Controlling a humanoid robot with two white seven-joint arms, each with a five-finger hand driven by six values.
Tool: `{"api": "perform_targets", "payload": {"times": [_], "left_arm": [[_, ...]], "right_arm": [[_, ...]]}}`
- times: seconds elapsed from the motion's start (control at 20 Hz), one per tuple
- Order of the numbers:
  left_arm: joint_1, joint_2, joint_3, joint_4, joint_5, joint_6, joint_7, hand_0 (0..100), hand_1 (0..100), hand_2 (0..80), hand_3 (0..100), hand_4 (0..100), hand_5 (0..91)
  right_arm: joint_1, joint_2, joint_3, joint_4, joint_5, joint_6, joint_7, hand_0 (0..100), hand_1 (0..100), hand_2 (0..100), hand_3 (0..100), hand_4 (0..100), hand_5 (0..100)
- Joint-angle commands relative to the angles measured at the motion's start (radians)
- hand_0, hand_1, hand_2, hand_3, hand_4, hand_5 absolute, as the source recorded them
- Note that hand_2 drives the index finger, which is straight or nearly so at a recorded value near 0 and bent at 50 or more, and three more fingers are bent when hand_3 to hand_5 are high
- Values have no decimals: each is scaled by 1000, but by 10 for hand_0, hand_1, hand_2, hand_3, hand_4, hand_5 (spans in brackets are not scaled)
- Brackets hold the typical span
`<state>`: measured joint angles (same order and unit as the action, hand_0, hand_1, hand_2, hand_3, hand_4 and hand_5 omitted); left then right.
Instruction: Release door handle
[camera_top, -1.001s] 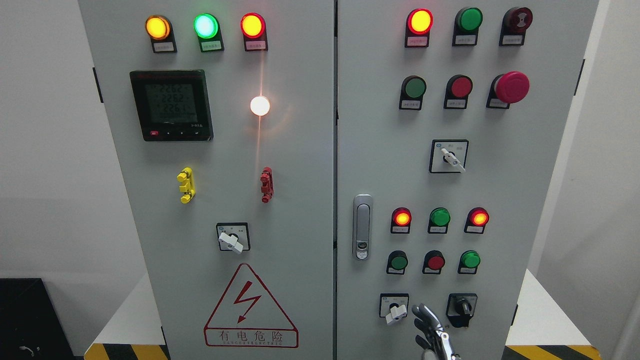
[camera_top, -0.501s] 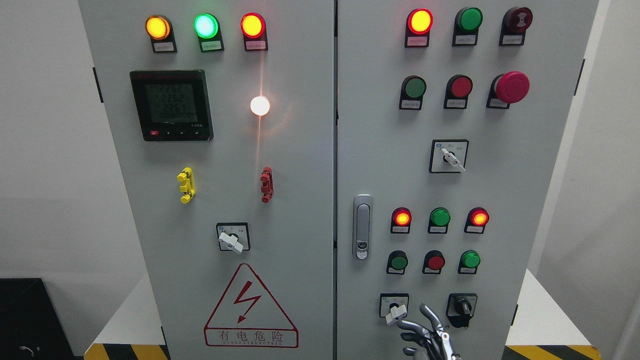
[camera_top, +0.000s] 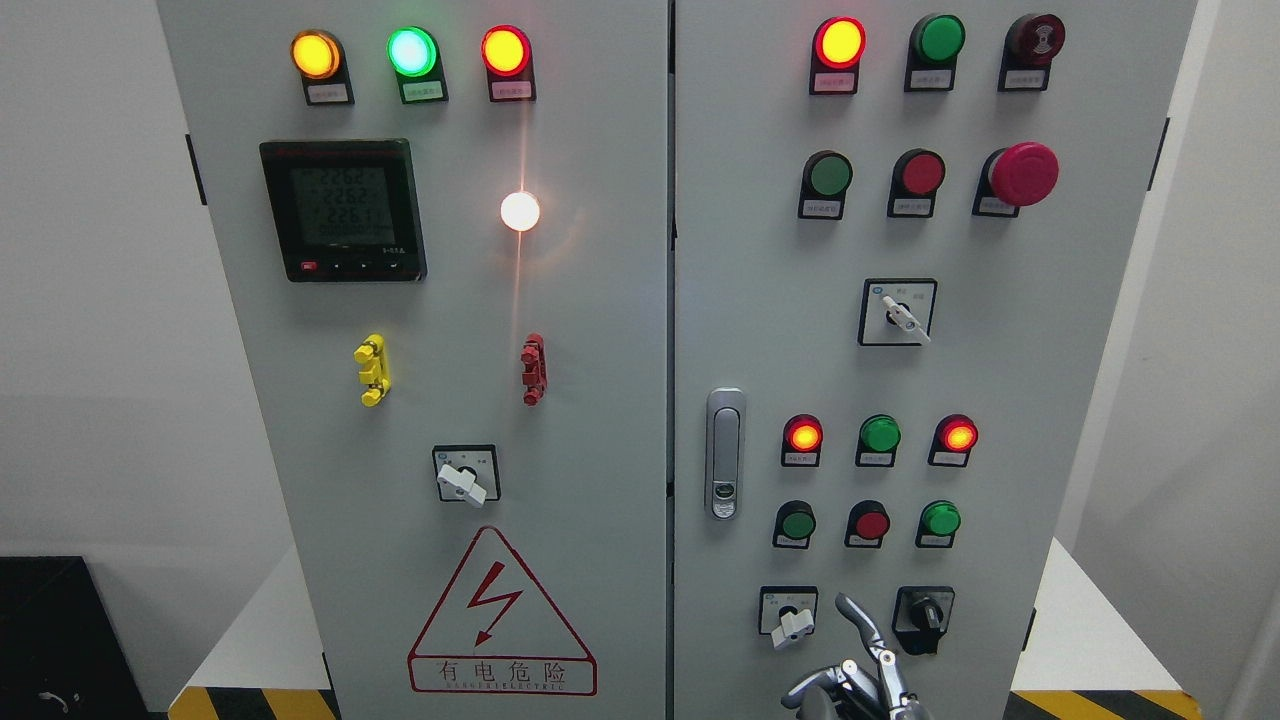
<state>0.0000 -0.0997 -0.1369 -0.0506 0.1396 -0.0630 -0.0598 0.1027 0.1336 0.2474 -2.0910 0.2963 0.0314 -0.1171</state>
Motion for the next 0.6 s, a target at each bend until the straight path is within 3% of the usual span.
{"api": "perform_targets", "payload": {"times": [0.0, 0.55], "left_arm": [[20, 0, 0, 0, 0, 0, 0, 120, 556, 0, 0, 0, 0], [20, 0, -1, 0, 0, 0, 0, 120, 556, 0, 0, 0, 0]], "right_arm": [[-35, 1, -11, 2, 113, 1, 16, 487, 295, 112, 846, 913, 951], [-84, 0, -19, 6, 388, 2, 28, 538, 322, 119, 850, 908, 927]]}}
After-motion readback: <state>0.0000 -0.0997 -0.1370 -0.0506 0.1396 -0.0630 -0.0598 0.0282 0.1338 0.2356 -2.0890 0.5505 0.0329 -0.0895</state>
